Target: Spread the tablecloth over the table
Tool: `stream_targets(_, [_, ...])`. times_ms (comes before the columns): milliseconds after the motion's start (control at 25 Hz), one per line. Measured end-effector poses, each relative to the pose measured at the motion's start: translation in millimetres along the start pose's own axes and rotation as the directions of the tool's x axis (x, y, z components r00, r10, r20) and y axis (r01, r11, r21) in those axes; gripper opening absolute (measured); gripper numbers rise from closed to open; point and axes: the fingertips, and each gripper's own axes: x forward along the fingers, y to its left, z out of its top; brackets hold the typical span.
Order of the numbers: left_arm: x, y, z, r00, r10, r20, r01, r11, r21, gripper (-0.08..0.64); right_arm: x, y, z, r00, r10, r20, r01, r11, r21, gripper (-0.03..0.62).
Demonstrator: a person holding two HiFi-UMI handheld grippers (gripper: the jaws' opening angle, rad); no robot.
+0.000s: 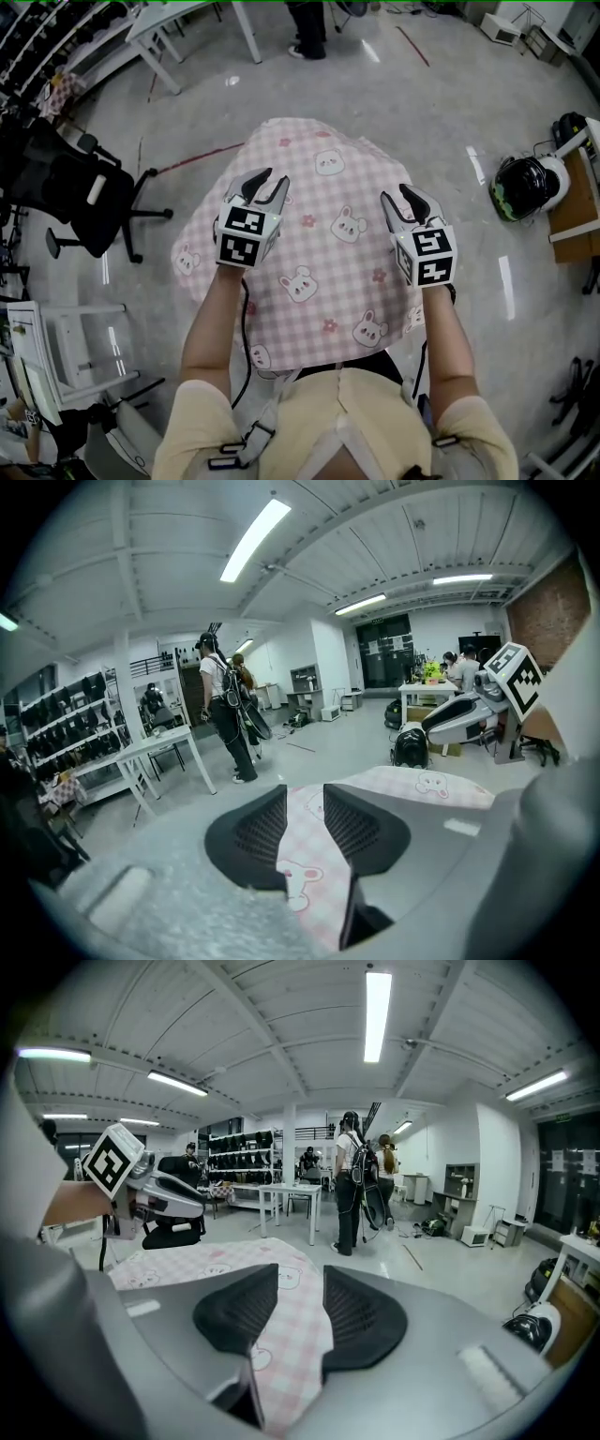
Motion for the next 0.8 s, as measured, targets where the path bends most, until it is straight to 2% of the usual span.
stream_targets(240, [-27, -9, -5, 1.0, 0.004, 0.014, -0.003, 0.998, -0.066, 0.106, -25, 7, 7, 1.0, -0.005, 0.023, 0.005, 1.0, 0.013, 0.139])
stream_targets(800, [-75, -25, -11, 0.999, 0.009, 0.051, -0.003, 0.995, -0.101, 0.06, -63, 44, 9, 0.999, 0.005, 0.036, -0.005, 1.0, 0.021, 0.103])
